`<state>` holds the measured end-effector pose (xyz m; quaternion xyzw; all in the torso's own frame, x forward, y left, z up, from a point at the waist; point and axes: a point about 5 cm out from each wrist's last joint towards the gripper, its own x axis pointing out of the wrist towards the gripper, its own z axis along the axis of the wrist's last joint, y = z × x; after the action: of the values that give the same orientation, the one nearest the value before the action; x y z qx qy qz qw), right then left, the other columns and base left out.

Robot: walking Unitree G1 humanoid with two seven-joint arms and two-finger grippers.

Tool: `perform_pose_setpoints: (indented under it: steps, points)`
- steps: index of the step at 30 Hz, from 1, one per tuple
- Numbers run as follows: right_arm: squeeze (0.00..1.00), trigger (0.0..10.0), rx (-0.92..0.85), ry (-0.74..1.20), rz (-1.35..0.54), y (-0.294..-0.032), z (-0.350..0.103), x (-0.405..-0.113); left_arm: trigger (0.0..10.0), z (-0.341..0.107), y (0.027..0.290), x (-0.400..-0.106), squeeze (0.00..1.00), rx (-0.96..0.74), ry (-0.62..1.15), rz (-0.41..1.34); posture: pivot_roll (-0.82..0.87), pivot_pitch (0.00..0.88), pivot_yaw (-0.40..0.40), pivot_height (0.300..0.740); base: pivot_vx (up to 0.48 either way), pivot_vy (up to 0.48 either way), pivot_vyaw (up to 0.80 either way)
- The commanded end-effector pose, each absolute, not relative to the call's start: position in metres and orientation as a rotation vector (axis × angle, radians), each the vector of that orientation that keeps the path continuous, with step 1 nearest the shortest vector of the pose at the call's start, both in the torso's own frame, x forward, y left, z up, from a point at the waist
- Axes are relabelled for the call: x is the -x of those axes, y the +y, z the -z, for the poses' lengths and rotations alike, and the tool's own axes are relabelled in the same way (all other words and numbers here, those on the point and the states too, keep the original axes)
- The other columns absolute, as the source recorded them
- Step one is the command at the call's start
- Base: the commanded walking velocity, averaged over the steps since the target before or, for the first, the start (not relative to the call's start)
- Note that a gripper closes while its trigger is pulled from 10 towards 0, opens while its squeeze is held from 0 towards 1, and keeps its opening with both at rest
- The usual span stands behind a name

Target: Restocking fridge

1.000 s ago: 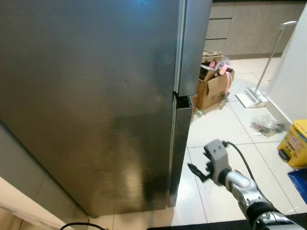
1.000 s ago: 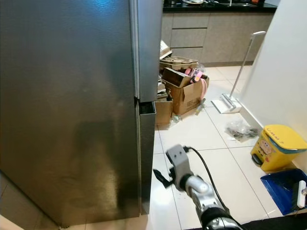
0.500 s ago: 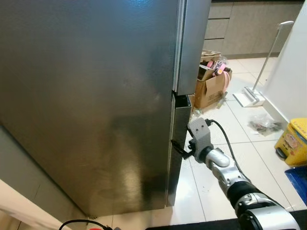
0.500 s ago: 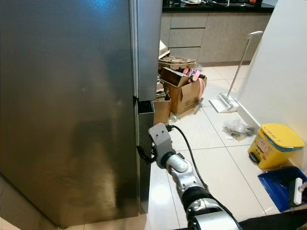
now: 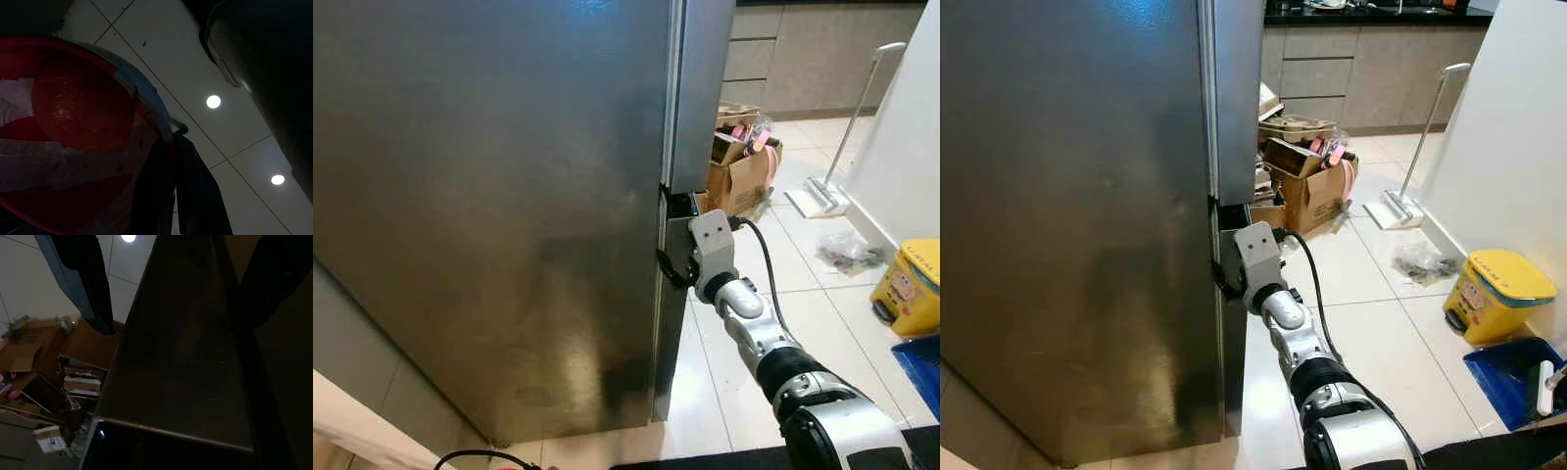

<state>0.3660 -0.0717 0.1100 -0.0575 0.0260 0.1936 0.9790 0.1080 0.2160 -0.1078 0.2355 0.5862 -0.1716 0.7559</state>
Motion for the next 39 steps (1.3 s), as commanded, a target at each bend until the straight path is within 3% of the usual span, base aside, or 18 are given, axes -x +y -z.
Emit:
perform_pose_setpoints:
  steps: [1,9,20,39]
  points:
    - [0.0,10.0,0.138,0.079,-0.381,-0.067,-0.11,-0.367,10.0,0.107,0.219,-0.109,0.0,-0.522,1.264,0.385,0.04,0.0,-0.025,0.74,0.0,0.0,0.0]
    - [0.0,10.0,0.152,0.12,-0.281,-0.079,-0.105,-0.37,10.0,0.107,0.218,-0.107,0.0,-0.521,1.266,0.396,0.05,0.0,-0.025,0.74,0.0,0.0,0.0]
    - [0.0,10.0,0.183,0.147,-0.083,-0.128,-0.101,-0.373,10.0,0.107,0.219,-0.105,0.0,-0.532,1.27,0.407,0.03,0.0,-0.014,0.74,0.0,0.0,0.0]
    - [0.0,10.0,0.207,0.148,0.092,-0.169,-0.101,-0.372,10.0,0.107,0.218,-0.107,0.0,-0.542,1.264,0.425,0.03,0.0,-0.004,0.74,0.0,0.0,0.0]
